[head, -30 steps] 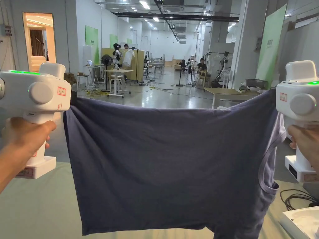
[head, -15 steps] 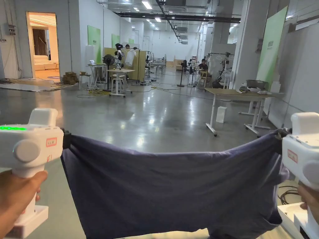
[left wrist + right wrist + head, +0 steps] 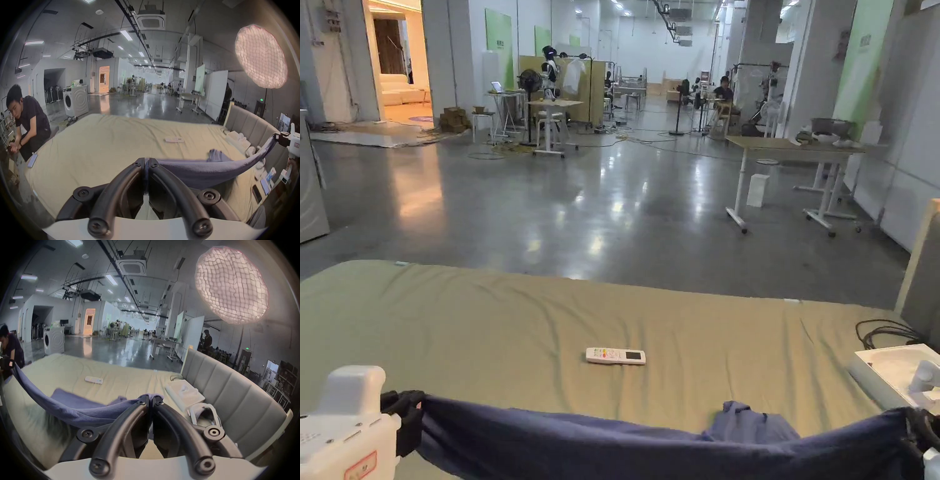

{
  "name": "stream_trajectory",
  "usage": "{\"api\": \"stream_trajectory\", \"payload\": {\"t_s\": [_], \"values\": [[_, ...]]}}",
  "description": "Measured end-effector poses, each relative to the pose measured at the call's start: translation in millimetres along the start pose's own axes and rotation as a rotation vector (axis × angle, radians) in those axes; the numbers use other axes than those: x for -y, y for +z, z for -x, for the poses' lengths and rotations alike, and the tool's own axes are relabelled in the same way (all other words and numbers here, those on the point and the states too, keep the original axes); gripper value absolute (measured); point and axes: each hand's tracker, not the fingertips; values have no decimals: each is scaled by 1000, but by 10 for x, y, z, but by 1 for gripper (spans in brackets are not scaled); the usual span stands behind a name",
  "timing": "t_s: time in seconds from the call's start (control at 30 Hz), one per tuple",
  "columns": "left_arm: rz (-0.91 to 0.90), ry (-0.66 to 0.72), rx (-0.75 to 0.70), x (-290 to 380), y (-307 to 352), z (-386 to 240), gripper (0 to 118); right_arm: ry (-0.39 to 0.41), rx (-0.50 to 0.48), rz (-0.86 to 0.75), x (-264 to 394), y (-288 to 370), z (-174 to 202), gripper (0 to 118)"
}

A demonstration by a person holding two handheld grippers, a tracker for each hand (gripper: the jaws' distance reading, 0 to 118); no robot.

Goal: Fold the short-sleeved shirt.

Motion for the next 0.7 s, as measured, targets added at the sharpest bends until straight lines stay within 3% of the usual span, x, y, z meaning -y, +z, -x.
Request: {"api": "stream_trajectory", "payload": {"t_s": [0.1, 0.23, 0.5, 0.7], "values": [[92, -5, 8, 393, 85, 67, 6, -3, -14, 67, 318, 255, 62, 2], [198, 29, 8, 854, 186, 187, 6, 73, -20, 147, 729, 524, 195, 2], [454, 46, 9, 1485, 133, 278, 6, 28, -51, 383, 1471, 609, 291, 3], [588, 43, -8, 1732, -51, 293, 6, 41, -55, 585, 1968, 442, 327, 3]]}}
